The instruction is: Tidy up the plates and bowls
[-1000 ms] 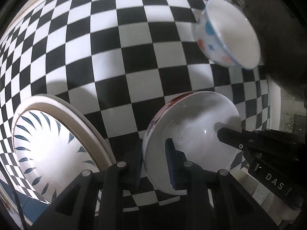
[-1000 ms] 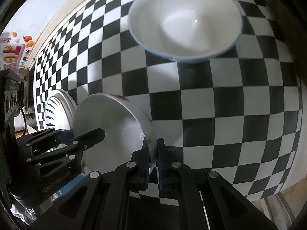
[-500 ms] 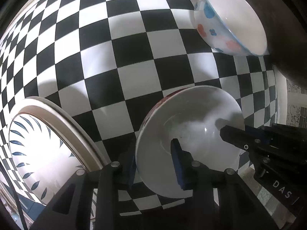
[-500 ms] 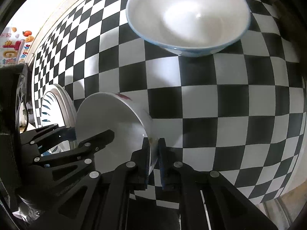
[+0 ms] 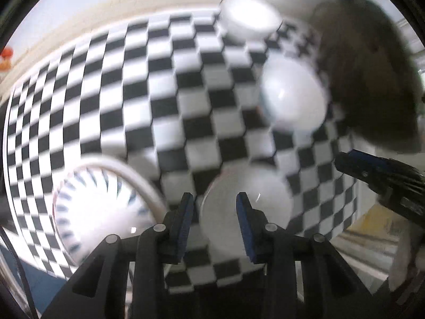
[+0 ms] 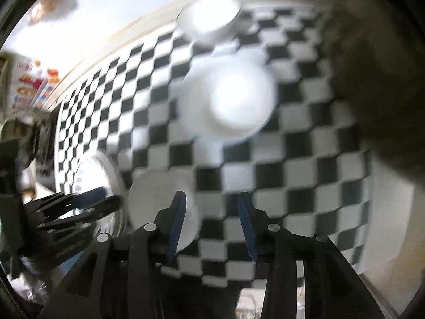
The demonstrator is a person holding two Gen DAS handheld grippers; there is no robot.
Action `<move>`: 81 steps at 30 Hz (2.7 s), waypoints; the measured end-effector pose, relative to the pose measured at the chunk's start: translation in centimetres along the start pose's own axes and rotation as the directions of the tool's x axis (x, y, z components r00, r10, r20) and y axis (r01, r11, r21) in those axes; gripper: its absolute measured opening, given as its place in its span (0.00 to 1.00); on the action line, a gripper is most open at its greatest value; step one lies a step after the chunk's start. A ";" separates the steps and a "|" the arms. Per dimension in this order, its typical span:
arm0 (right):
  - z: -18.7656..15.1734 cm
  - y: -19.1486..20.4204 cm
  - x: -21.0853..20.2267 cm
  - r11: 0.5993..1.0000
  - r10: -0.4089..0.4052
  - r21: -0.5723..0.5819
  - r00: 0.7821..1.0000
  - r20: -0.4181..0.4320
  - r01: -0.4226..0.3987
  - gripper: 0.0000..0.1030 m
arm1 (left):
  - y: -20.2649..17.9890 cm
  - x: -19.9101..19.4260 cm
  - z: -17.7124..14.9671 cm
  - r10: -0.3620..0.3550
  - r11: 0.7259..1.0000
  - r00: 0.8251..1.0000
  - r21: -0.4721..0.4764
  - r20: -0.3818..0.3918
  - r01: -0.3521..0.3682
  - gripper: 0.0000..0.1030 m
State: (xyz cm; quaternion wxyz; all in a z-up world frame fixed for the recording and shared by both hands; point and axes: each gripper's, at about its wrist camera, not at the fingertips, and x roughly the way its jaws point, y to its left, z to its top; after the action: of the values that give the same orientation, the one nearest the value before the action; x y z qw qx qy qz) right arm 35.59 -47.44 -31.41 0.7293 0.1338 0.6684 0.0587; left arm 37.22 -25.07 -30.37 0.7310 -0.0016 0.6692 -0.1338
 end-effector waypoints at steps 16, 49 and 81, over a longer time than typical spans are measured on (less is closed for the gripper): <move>10.1 -3.7 5.7 0.974 -0.226 -0.033 0.973 -0.037 0.225 0.41 | -3.3 8.6 12.9 -0.025 0.999 0.992 0.023 -0.123 0.028 0.29; 8.5 -3.5 2.7 0.994 -0.096 -0.062 0.993 -0.063 0.092 0.06 | -4.0 6.2 10.7 -0.016 0.997 0.992 0.070 -0.127 0.025 0.14; -4.1 4.6 5.1 0.995 -0.035 -0.103 0.983 -0.180 0.017 0.07 | 0.6 5.2 -1.8 0.068 0.995 0.972 0.085 -0.224 -0.050 0.14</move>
State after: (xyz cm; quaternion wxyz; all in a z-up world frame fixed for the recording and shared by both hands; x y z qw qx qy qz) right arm 32.49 -41.21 -35.38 0.6719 0.0821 0.7299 0.0950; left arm 35.94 -25.20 -35.71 0.6529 0.0626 0.7422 -0.1376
